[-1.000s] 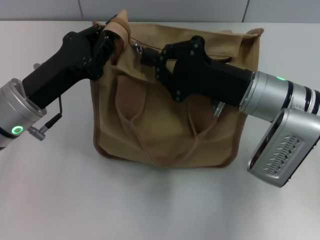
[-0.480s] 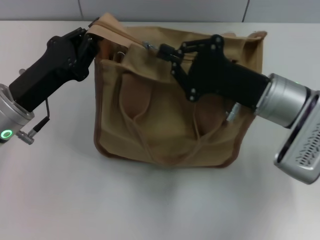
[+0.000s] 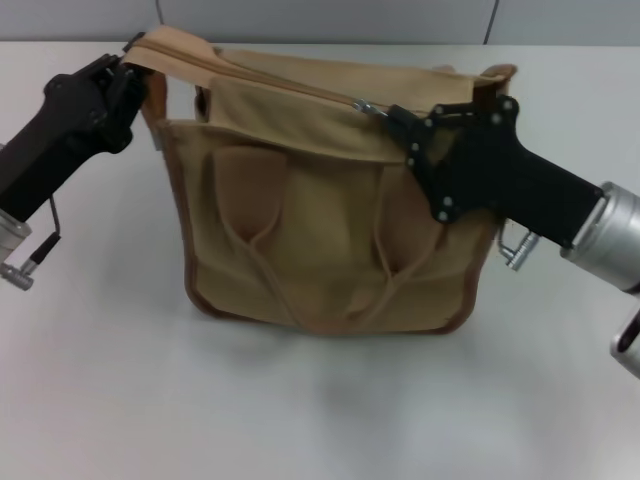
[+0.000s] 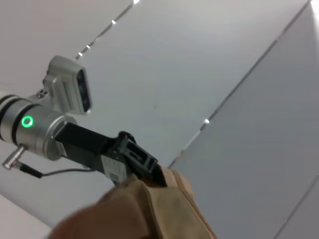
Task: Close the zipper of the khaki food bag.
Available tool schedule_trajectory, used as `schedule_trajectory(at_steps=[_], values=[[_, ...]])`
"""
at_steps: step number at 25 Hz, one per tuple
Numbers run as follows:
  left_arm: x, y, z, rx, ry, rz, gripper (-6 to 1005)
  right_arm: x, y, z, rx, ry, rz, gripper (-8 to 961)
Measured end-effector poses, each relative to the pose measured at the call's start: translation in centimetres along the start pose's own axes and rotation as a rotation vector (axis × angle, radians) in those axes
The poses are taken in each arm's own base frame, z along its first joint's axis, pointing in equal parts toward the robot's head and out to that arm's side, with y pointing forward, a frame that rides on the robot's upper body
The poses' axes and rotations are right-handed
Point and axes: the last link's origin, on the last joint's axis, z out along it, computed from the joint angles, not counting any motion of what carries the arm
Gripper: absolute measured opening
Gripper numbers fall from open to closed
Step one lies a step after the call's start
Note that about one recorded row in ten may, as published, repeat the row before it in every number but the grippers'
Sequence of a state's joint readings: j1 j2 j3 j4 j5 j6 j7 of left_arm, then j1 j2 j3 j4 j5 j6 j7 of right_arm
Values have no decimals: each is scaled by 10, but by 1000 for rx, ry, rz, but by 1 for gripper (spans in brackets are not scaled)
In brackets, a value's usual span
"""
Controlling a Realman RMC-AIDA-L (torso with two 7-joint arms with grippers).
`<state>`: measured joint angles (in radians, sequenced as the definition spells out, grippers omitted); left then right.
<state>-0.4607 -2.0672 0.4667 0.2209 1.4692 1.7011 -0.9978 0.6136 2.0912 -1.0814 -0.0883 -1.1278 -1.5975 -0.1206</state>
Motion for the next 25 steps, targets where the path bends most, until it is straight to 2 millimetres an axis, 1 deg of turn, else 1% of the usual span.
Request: schedule_trajectory(at_steps=[6,14,15,16,18,21,25], values=[[1,-6,-9,48,-5,12,114,3,2,-20,55,44,64,2],[1,-8,-13,70,-12,18,119,6,5,-44,124,93,102,1],[1,-8,-14,71,-12,18,120,6,3,-50,160,98,146,0],[0,-8,-14,72,-12,18,121,6,3,-50,160,98,146,0],[0,-8,-15,73,-13,17,122,4,-3,-54,210,79,241,-1],[0,-7,-18,71,-9,14,124,-1,-12,-58,255,17,433,-2],[0,-3,-19,51,-6,11,127,-8,-22,-57,198,-52,620,60]])
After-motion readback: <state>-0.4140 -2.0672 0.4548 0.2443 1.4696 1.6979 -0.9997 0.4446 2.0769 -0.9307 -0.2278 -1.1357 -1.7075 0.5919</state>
